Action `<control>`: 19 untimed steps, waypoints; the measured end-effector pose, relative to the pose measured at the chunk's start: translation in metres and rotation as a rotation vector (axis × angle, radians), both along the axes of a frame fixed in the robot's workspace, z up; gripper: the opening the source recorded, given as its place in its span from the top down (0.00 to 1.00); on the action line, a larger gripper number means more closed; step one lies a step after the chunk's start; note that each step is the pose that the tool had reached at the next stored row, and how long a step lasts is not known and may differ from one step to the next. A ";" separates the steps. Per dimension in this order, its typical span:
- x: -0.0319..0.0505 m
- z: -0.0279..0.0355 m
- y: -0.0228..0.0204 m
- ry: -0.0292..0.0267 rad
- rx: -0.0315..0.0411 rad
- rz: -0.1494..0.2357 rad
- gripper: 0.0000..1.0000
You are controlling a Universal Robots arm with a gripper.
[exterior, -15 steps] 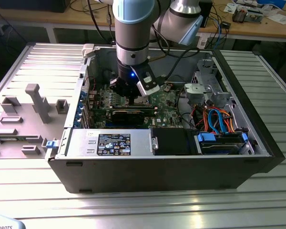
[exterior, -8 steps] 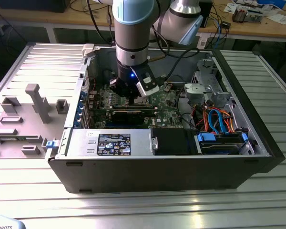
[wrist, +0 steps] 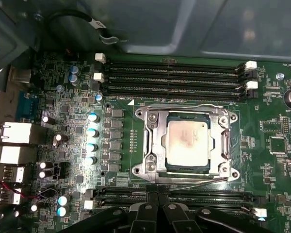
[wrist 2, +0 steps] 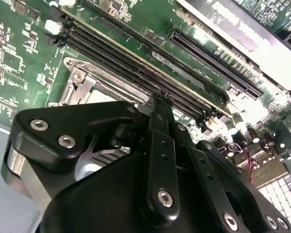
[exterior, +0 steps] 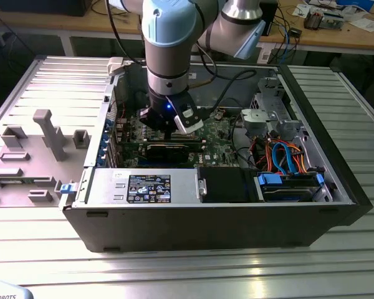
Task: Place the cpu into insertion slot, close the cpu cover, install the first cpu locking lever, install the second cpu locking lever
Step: 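Install the second cpu locking lever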
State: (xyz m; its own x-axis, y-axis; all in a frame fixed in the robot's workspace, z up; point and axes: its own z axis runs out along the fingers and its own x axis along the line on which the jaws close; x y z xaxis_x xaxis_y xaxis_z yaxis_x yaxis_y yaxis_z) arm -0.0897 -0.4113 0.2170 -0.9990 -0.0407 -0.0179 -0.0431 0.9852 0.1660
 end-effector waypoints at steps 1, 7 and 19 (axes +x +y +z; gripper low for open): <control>-0.0005 -0.0012 -0.0017 0.0007 0.0024 0.002 0.89; -0.0084 -0.0066 -0.0029 0.0008 0.0126 0.045 0.89; -0.0149 -0.0121 -0.0022 0.0005 0.0346 0.043 0.89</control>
State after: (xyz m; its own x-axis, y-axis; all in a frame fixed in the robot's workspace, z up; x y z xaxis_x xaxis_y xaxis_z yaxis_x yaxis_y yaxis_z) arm -0.1046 -0.4135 0.2049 -0.9964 -0.0826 -0.0195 -0.0848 0.9761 0.2000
